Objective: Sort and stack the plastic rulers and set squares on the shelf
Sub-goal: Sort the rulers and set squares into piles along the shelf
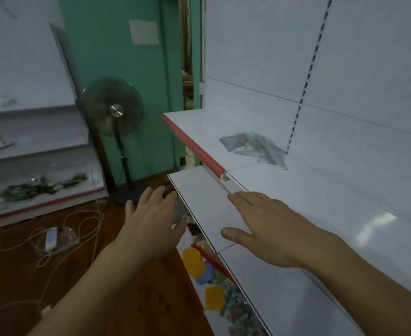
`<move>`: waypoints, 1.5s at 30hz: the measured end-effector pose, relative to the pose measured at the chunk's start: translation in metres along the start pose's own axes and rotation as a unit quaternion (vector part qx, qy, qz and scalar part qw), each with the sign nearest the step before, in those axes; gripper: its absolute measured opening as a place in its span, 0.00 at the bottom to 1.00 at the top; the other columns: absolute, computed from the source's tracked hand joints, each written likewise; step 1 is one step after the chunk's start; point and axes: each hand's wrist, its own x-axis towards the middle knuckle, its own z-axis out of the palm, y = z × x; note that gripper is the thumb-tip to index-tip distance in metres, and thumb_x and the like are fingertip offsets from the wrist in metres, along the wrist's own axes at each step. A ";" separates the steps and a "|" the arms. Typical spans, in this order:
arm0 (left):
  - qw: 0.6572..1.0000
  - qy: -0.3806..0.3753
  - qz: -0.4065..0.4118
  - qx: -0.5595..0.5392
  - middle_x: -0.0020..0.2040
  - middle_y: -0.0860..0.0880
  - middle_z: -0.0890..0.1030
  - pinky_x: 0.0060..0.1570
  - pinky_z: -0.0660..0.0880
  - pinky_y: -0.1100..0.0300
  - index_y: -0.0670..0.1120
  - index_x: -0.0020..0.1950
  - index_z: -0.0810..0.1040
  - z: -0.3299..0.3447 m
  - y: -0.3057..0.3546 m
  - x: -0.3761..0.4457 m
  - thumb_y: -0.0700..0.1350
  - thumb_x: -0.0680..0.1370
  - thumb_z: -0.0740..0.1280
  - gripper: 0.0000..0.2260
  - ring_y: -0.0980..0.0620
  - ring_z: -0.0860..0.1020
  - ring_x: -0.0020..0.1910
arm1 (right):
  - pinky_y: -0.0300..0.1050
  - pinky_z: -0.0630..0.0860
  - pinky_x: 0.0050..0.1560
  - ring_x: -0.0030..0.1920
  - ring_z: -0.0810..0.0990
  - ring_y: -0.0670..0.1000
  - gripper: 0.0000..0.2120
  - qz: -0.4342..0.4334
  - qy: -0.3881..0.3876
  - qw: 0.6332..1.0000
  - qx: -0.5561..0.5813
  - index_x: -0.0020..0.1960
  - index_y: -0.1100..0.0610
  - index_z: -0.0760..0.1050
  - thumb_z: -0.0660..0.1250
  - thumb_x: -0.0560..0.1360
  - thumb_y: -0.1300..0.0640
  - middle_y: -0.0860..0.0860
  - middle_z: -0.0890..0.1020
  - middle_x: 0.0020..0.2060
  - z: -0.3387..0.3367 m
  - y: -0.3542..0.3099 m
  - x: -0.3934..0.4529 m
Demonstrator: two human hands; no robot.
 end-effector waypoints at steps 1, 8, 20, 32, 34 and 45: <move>1.000 -0.004 -0.009 0.002 0.81 0.50 0.51 0.76 0.49 0.35 0.55 0.80 0.53 0.003 -0.008 0.015 0.64 0.79 0.58 0.32 0.44 0.47 0.80 | 0.54 0.58 0.77 0.79 0.55 0.50 0.37 -0.004 -0.002 1.000 -0.002 0.82 0.52 0.46 0.50 0.81 0.34 0.48 0.55 0.80 0.000 0.003 0.018; 0.999 -0.040 -0.005 0.015 0.81 0.51 0.51 0.76 0.51 0.35 0.57 0.80 0.53 0.007 -0.039 0.138 0.65 0.78 0.59 0.33 0.45 0.47 0.80 | 0.58 0.67 0.71 0.74 0.64 0.55 0.34 -0.007 -0.068 0.997 -0.027 0.78 0.54 0.58 0.52 0.81 0.33 0.53 0.62 0.77 0.000 0.041 0.153; 0.998 -0.010 0.054 -0.015 0.81 0.52 0.56 0.76 0.53 0.36 0.57 0.80 0.55 0.014 -0.048 0.315 0.59 0.81 0.59 0.29 0.47 0.53 0.80 | 0.54 0.71 0.65 0.66 0.69 0.52 0.30 0.020 -0.030 0.999 0.016 0.75 0.51 0.63 0.55 0.80 0.35 0.48 0.70 0.67 -0.003 0.113 0.285; 0.921 -0.060 0.366 -0.116 0.76 0.52 0.66 0.72 0.63 0.46 0.54 0.77 0.64 0.054 0.034 0.522 0.63 0.77 0.56 0.30 0.51 0.63 0.75 | 0.52 0.73 0.63 0.64 0.73 0.54 0.24 0.262 0.019 0.962 0.070 0.71 0.50 0.69 0.61 0.80 0.39 0.50 0.74 0.64 0.000 0.199 0.361; 0.896 -0.073 0.414 -0.144 0.72 0.53 0.70 0.68 0.68 0.48 0.55 0.76 0.66 0.049 0.049 0.547 0.63 0.76 0.55 0.29 0.50 0.69 0.70 | 0.53 0.72 0.63 0.64 0.73 0.54 0.23 0.306 0.043 0.947 0.086 0.69 0.49 0.70 0.60 0.80 0.38 0.50 0.75 0.64 -0.005 0.201 0.374; 0.809 -0.169 0.506 -0.246 0.43 0.58 0.78 0.39 0.72 0.68 0.55 0.55 0.79 0.077 0.082 0.605 0.56 0.73 0.74 0.13 0.61 0.77 0.39 | 0.47 0.71 0.58 0.61 0.74 0.54 0.31 0.477 0.082 0.870 0.094 0.66 0.50 0.70 0.70 0.70 0.34 0.50 0.73 0.62 0.007 0.187 0.421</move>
